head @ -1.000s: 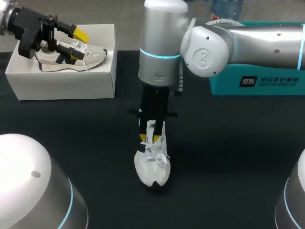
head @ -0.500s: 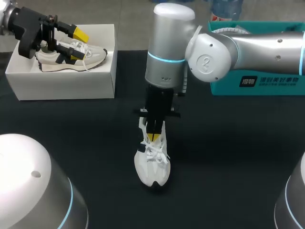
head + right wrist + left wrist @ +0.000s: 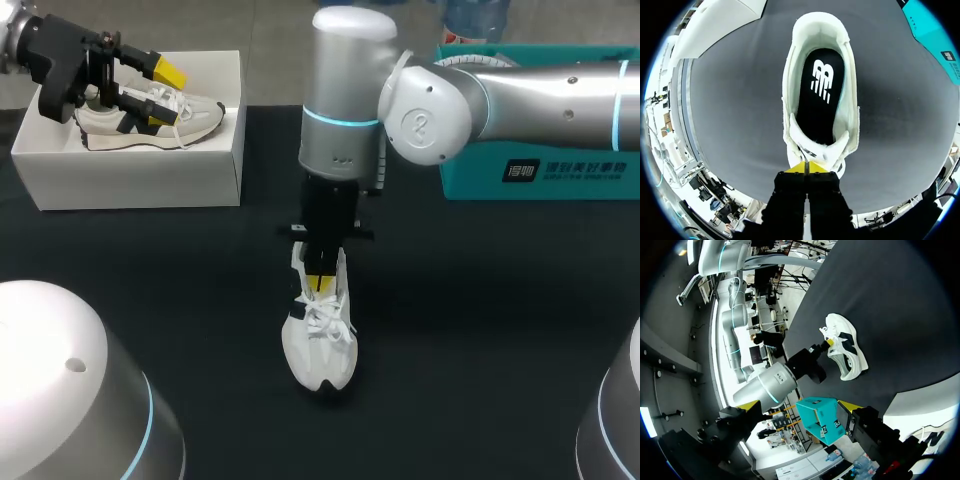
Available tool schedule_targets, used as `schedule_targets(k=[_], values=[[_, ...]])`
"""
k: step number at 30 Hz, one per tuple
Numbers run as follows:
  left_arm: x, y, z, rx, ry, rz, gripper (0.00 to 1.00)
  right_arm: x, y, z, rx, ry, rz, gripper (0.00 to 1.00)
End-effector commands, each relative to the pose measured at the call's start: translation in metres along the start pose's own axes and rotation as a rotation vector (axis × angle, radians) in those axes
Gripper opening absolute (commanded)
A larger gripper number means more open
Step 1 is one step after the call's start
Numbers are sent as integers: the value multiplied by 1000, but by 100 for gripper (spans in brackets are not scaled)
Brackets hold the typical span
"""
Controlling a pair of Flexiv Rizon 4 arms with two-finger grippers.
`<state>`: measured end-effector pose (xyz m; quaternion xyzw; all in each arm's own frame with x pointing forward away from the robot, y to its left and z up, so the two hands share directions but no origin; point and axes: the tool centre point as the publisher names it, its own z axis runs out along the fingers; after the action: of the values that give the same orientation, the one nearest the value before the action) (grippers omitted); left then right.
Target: Take the shoe out of the shoebox, open the shoe tongue, remove and reinsert the insole, then place the shoe into the shoebox
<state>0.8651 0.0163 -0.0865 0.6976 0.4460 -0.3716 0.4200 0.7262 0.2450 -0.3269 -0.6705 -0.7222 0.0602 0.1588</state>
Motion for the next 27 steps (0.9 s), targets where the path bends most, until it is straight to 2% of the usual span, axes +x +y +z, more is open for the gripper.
schedule_targets(k=[1, 6, 19, 24, 27], values=[[-1, 0, 0, 2, 4, 0, 100, -6, -12, -14, -31, -25, 12, 0], [-1, 0, 0, 2, 4, 0, 100, -17, -9, -15, -42, -46, 24, 0], [-1, 0, 0, 2, 4, 0, 100, -25, 23, -2, -86, -39, -14, 0], [-1, 0, 0, 2, 4, 0, 100, -21, 20, -7, -99, -41, -22, 0], [-1, 0, 0, 2, 4, 0, 100, -27, 15, -18, -144, -47, -21, 0]])
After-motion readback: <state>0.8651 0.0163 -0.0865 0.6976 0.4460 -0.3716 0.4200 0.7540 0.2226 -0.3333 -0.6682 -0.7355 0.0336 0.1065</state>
